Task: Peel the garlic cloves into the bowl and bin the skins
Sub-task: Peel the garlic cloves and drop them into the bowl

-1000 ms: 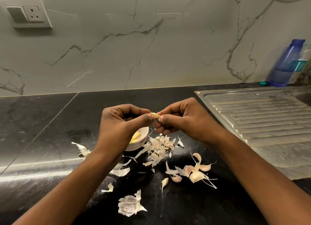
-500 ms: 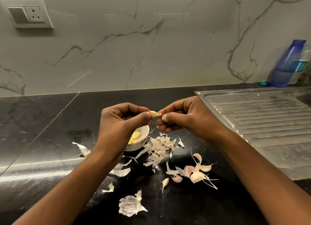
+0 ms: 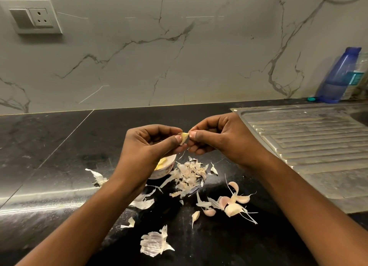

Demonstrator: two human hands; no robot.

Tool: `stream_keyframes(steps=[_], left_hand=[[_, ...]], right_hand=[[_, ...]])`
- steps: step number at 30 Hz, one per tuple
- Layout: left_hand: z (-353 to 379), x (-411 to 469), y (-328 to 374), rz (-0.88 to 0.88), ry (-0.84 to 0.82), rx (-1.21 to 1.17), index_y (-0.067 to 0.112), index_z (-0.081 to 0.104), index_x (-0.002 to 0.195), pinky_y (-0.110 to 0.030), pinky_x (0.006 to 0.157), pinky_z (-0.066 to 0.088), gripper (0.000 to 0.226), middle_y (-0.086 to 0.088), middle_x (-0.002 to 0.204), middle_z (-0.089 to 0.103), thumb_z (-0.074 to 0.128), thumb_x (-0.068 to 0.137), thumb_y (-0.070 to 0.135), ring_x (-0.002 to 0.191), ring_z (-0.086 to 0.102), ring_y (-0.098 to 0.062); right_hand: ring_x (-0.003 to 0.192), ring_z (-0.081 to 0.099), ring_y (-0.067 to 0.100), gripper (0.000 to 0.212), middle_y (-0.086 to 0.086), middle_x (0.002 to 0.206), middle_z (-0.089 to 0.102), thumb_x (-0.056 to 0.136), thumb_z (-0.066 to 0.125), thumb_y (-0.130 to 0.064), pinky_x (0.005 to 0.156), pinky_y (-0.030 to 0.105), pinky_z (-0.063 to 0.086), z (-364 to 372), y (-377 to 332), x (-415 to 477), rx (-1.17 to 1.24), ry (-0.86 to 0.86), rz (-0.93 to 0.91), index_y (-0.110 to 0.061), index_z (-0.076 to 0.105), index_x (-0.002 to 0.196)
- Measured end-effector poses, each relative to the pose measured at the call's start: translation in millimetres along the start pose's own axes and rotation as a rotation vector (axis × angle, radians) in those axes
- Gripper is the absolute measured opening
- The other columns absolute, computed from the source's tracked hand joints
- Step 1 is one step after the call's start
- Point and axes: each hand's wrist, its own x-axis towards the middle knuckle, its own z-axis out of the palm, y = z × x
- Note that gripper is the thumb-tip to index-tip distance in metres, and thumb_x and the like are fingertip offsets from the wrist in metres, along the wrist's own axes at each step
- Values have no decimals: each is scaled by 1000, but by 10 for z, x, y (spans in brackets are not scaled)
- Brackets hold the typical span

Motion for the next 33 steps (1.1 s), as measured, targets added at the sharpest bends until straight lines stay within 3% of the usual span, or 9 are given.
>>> stream_keyframes(steps=[8, 15, 18, 26, 29, 33], left_hand=[[15, -9, 18, -30, -37, -7, 2, 77, 109, -27, 80, 64, 32, -14, 99, 81, 76, 79, 13, 94, 80, -29], [60, -41, 17, 80, -21, 159, 7, 79, 106, -28, 81, 64, 37, -7, 95, 82, 86, 70, 15, 90, 80, -24], [47, -44, 21, 92, -5, 165, 5, 79, 103, -31, 81, 65, 37, -8, 94, 82, 86, 69, 19, 89, 80, -25], [47, -32, 24, 104, 67, 180, 10, 80, 98, -18, 71, 60, 32, -1, 88, 82, 84, 68, 19, 82, 80, -16], [37, -34, 15, 142, 77, 228, 10, 80, 100, -18, 72, 61, 34, 2, 91, 82, 86, 69, 21, 84, 80, -14], [45, -45, 7, 195, 80, 287, 13, 80, 99, -17, 74, 61, 33, 6, 92, 82, 86, 68, 23, 84, 79, -10]], right_hand=[[80, 79, 27, 11, 14, 90, 80, 99, 71, -11, 73, 33, 67, 16, 35, 22, -2, 21, -10, -5, 76, 106], [81, 79, 34, 11, 16, 90, 80, 101, 70, -9, 74, 40, 67, 32, 53, 23, -61, 5, -41, -2, 75, 107], [79, 79, 30, 11, 15, 91, 80, 101, 68, -8, 73, 36, 67, 34, 42, 23, -68, -3, -47, -2, 75, 107], [79, 79, 31, 12, 15, 88, 80, 95, 76, -8, 70, 33, 67, 1, -2, -4, -38, 26, -36, 0, 78, 104], [82, 80, 29, 19, 12, 90, 81, 92, 79, -13, 74, 37, 68, 22, 0, -5, -50, -19, -16, 0, 79, 106], [83, 80, 26, 19, 10, 92, 81, 94, 78, -13, 73, 32, 66, 49, 28, 2, -67, -41, -6, 0, 79, 108]])
